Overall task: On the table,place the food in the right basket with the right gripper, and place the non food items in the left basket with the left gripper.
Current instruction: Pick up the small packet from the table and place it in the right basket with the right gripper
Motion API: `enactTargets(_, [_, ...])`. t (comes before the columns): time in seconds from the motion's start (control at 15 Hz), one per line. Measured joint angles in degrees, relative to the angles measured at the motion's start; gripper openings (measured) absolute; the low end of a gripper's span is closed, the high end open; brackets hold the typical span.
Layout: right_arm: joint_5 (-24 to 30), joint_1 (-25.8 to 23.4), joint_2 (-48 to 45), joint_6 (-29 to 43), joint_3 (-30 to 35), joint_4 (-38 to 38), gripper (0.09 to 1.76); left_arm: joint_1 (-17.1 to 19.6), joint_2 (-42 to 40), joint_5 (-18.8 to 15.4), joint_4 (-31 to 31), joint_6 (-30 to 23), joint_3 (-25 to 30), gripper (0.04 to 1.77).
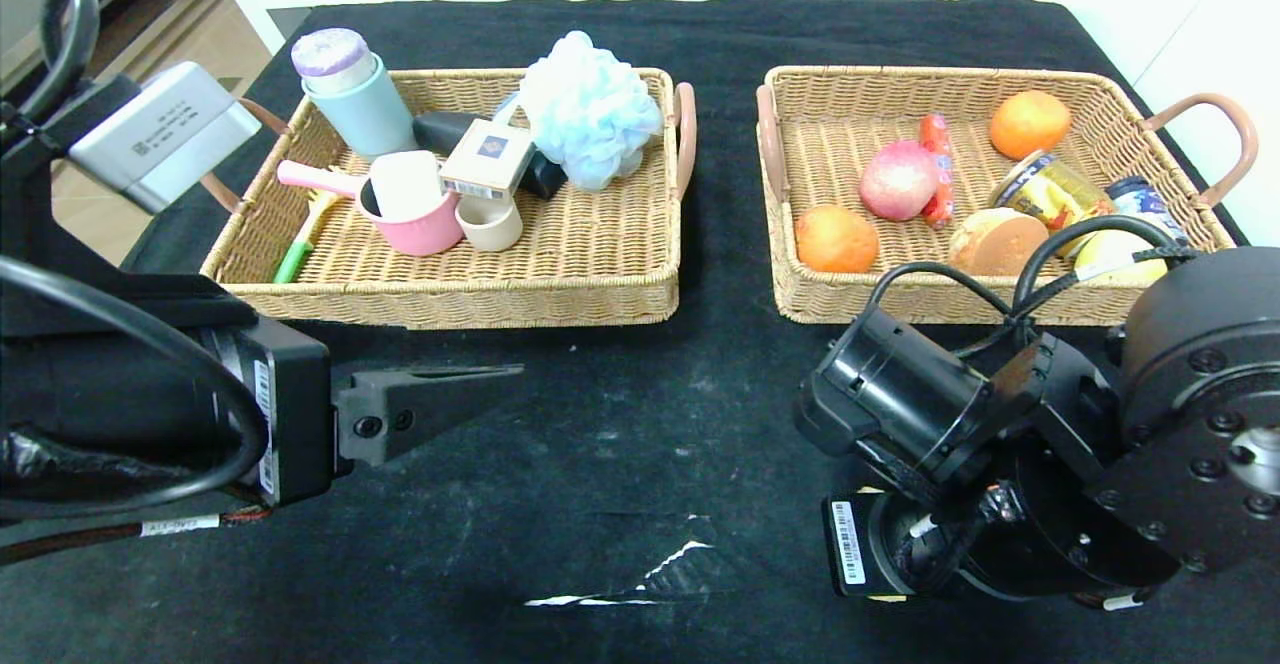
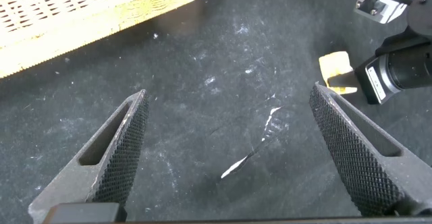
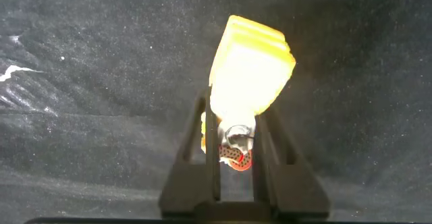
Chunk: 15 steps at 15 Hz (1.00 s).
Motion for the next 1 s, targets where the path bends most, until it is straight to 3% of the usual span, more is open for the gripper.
enactTargets(1.0, [0.01, -0.02, -4.39, -3.84, -0.39, -1.35, 0.36, -0.05, -0.11, 0.00, -0.02, -0.02, 0.00, 1.72])
